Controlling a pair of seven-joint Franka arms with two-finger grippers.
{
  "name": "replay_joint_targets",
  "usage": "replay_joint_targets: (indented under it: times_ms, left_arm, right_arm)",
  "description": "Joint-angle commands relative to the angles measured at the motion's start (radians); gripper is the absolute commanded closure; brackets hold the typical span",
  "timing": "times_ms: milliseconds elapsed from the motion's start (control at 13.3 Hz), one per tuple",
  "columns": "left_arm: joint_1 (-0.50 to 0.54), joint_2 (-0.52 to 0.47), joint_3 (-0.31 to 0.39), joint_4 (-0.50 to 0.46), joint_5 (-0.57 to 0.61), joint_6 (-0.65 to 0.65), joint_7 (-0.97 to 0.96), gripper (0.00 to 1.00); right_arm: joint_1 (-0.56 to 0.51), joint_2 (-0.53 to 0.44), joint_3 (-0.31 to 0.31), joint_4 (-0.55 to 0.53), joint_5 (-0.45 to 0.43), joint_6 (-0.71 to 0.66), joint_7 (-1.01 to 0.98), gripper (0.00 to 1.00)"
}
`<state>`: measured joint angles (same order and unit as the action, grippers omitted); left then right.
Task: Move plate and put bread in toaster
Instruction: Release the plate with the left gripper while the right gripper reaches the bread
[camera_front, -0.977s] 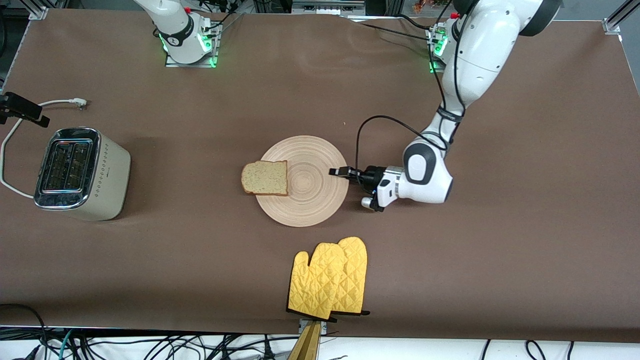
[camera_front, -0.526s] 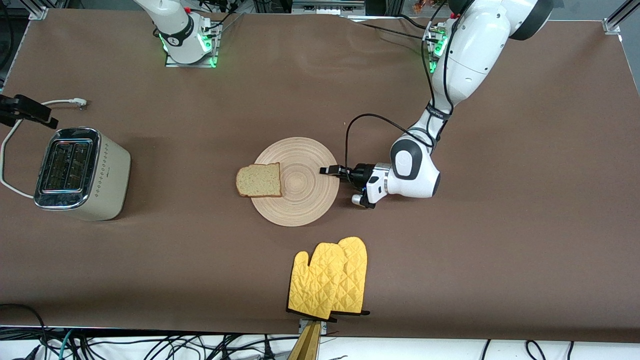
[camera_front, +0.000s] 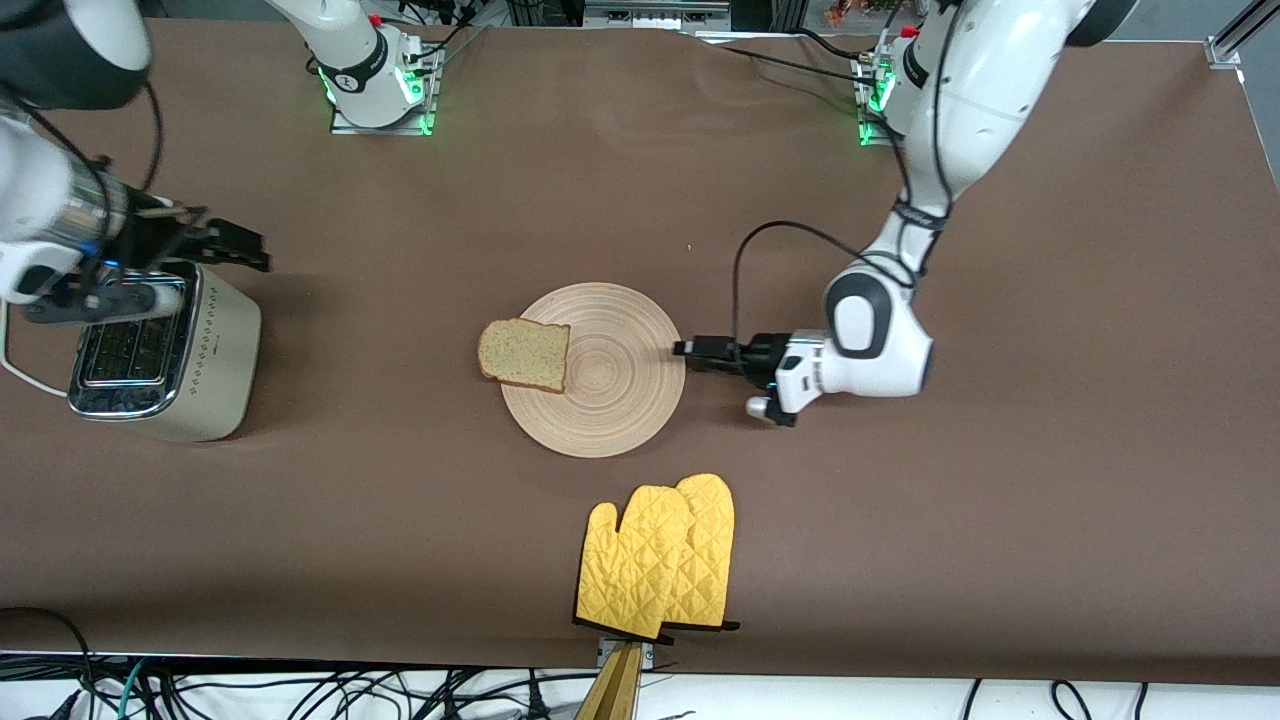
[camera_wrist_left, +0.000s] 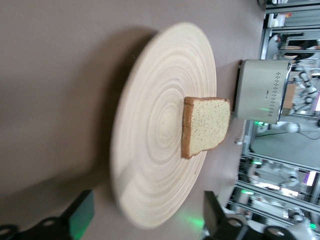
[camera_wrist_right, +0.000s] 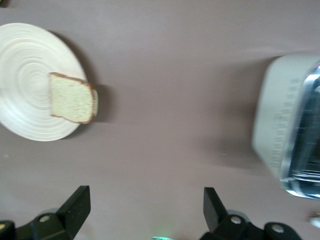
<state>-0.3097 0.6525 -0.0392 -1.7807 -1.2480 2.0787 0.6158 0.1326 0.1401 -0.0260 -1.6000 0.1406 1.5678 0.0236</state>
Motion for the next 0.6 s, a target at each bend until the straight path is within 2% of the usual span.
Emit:
replay_joint_targets:
  times_ms: [0,150,225,376,451,526]
  left_arm:
    - [0.091,-0.2,0.001,-0.132,0.262,-0.005,0.006,0.0]
    - [0.151,-0.289,0.005,-0.128,0.547,-0.003,0.006,0.0]
    - [0.161,-0.348,0.051,-0.124,0.653,-0.003,0.004,0.0]
    - [0.165,-0.451,0.154,-0.12,0.69,0.004,0.002,0.0]
    - [0.185,-0.477,0.169,-0.103,0.697,0.001,0.015,0.0]
    - [0.205,-0.517,0.176,-0.089,0.728,-0.018,0.012,0.0]
  right_arm:
    - [0.037,0.015,-0.005,-0.041,0.092,0.075,0.071,0.0]
    - [0.08,0.012,0.003,-0.153,0.126,0.234,0.146,0.0]
    - [0.084,0.015,0.012,-0.21,0.129,0.312,0.148,0.0]
    - [0.084,0.015,0.046,-0.341,0.251,0.496,0.148,0.0]
    - [0.084,0.016,0.073,-0.4,0.292,0.594,0.135,0.0]
    - [0.085,0.032,0.105,-0.438,0.295,0.668,0.133,0.0]
